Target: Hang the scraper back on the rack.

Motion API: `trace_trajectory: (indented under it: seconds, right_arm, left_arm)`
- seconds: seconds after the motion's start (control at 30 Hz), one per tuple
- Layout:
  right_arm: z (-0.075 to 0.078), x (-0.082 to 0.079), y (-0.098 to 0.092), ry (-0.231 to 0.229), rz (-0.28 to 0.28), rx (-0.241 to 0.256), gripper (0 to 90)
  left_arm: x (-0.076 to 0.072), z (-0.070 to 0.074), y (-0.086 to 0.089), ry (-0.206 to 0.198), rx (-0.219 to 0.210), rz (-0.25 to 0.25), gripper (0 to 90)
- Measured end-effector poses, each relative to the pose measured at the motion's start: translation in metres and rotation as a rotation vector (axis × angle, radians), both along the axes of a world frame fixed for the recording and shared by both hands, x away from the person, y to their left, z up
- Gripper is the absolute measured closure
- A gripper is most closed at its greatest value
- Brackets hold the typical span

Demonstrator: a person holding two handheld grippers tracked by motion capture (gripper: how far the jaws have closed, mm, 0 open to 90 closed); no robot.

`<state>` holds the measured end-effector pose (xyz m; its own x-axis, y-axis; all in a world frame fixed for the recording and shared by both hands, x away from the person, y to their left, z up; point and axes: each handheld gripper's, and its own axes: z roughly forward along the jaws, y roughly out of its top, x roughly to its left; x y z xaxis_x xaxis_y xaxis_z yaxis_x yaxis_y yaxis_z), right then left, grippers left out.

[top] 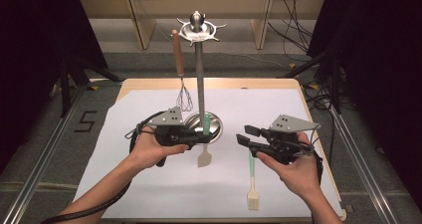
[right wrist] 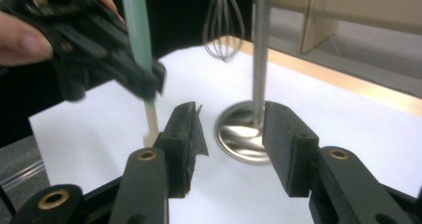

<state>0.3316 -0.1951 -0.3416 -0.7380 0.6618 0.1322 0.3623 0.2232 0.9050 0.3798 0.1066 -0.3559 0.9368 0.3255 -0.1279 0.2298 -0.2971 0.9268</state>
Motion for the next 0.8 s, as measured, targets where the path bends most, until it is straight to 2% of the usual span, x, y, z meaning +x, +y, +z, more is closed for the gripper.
trace_trajectory:
  seconds: [0.03,0.07,0.1,0.13,0.17,0.2,0.27,0.3,0.33,0.37,0.4,0.43,0.47,0.5,0.53,0.57,0.6,0.63,0.67,0.7,0.73,0.77,0.8]
  right_arm:
    - [-0.002,0.0,-0.001,0.002,-0.009,-0.003,57.6]
    - [-0.006,-0.001,-0.002,-0.02,-0.038,0.006,57.6]
    - [-0.008,0.0,-0.006,-0.029,-0.03,-0.02,57.6]
    - [-0.011,-0.001,-0.006,-0.01,-0.046,-0.006,57.6]
    - [-0.014,-0.001,-0.008,-0.022,-0.063,-0.009,57.6]
    - [-0.017,-0.001,-0.011,-0.004,-0.054,-0.026,57.6]
    - [-0.022,-0.003,-0.013,0.025,-0.085,-0.042,57.7]
    - [-0.025,0.0,-0.014,-0.021,-0.083,-0.046,57.7]
    - [-0.027,0.0,-0.015,-0.004,-0.09,-0.039,57.8]
    - [-0.028,-0.001,-0.017,0.013,-0.088,-0.056,57.8]
    - [-0.031,0.0,-0.017,-0.005,-0.104,-0.048,57.8]
    - [-0.032,-0.002,-0.016,0.019,-0.118,-0.035,57.8]
    - [-0.033,-0.001,-0.019,0.013,-0.095,-0.063,57.8]
    - [-0.035,0.0,-0.019,-0.006,-0.113,-0.052,57.7]
    - [-0.037,-0.002,-0.018,0.022,-0.125,-0.037,57.6]
    - [-0.038,-0.003,-0.018,0.024,-0.137,-0.027,57.5]
    - [-0.04,-0.003,-0.02,0.015,-0.134,-0.039,57.5]
    - [-0.041,-0.004,-0.02,0.041,-0.131,-0.029,57.5]
    - [-0.042,-0.003,-0.022,0.012,-0.14,-0.064,57.4]
    - [-0.044,-0.004,-0.021,0.031,-0.141,-0.038,57.4]
    - [-0.045,-0.006,-0.021,0.059,-0.154,-0.029,57.4]
    - [-0.046,-0.004,-0.023,0.042,-0.143,-0.052,57.4]
    - [-0.049,-0.003,-0.024,0.024,-0.14,-0.048,57.4]
  left_arm:
    - [0.0,0.001,0.0,0.016,-0.003,0.012,83.7]
    - [0.002,0.002,0.0,0.003,-0.003,0.007,83.7]
    - [0.003,0.002,0.0,0.009,-0.006,0.013,83.7]
    - [0.004,0.003,0.0,0.009,-0.007,0.012,83.7]
    - [0.005,0.003,0.0,0.008,-0.011,0.012,83.7]
    - [0.006,0.004,0.0,0.013,-0.01,0.016,83.7]
    - [0.007,0.005,0.0,0.015,-0.014,0.023,83.7]
    - [0.009,0.006,0.0,0.005,-0.013,0.016,83.7]
    - [0.011,0.008,0.001,-0.017,-0.006,0.002,83.7]
    - [0.01,0.009,0.001,0.005,-0.012,0.023,83.7]
    - [0.011,0.011,0.001,0.003,-0.02,0.021,83.7]
    - [0.012,0.012,0.002,0.004,-0.017,0.027,83.7]
    - [0.013,0.014,0.002,-0.005,-0.019,0.02,83.7]
    - [0.013,0.016,0.003,-0.002,-0.015,0.027,83.7]
    - [0.014,0.017,0.004,-0.006,-0.012,0.026,83.7]
    - [0.015,0.019,0.004,-0.016,-0.015,0.02,83.7]
    - [0.016,0.021,0.005,-0.021,-0.018,0.02,83.7]
    - [0.017,0.023,0.006,-0.033,-0.015,0.009,83.7]
    - [0.017,0.024,0.006,-0.015,-0.02,0.025,83.7]
    - [0.017,0.026,0.007,-0.013,-0.017,0.03,83.7]
    - [0.018,0.028,0.008,-0.028,-0.01,0.025,83.7]
    - [0.018,0.029,0.009,-0.027,-0.014,0.029,83.7]
    - [0.019,0.031,0.009,-0.029,-0.017,0.027,83.7]
